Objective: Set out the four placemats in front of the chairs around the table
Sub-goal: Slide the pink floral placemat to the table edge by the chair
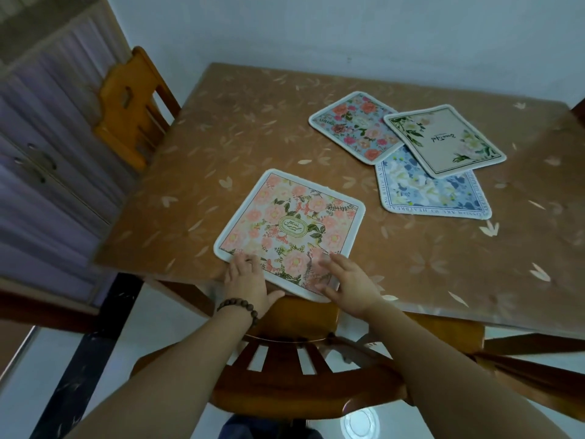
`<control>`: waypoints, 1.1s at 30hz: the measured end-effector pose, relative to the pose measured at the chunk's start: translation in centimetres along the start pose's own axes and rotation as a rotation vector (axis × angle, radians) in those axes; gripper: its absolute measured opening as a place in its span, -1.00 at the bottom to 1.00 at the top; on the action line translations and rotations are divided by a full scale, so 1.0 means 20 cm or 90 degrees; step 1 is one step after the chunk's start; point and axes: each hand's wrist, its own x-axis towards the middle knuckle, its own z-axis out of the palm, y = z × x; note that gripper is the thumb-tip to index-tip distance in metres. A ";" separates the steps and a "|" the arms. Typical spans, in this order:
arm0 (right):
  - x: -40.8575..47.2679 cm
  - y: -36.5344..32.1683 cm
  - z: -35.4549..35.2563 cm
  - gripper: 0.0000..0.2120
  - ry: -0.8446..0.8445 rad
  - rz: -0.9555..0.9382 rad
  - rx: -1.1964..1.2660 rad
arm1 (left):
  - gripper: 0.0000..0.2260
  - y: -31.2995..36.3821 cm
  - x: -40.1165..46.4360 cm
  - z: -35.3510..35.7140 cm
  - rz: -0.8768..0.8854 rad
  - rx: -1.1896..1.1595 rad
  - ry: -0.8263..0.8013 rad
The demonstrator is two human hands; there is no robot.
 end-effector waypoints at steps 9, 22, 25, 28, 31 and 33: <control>0.55 0.17 -0.17 -0.28 -0.016 0.097 -0.112 | -0.02 0.02 0.02 0.13 -0.066 -0.064 -0.057; 0.85 0.38 -0.22 -0.22 -0.003 0.196 -0.088 | -0.13 -0.02 0.09 0.09 -0.043 -0.067 -0.002; 0.84 0.38 -0.22 -0.20 0.007 0.198 -0.102 | -0.15 -0.03 0.13 0.08 -0.039 -0.065 0.007; 0.77 0.36 -0.19 -0.20 0.038 0.209 -0.108 | -0.17 -0.07 0.20 0.03 -0.044 -0.051 0.005; 0.66 0.30 -0.12 -0.23 0.087 0.235 -0.092 | -0.15 -0.13 0.33 -0.04 -0.039 -0.055 -0.004; 0.57 0.24 -0.06 -0.24 0.112 0.273 -0.081 | -0.14 -0.17 0.43 -0.09 -0.029 -0.073 -0.003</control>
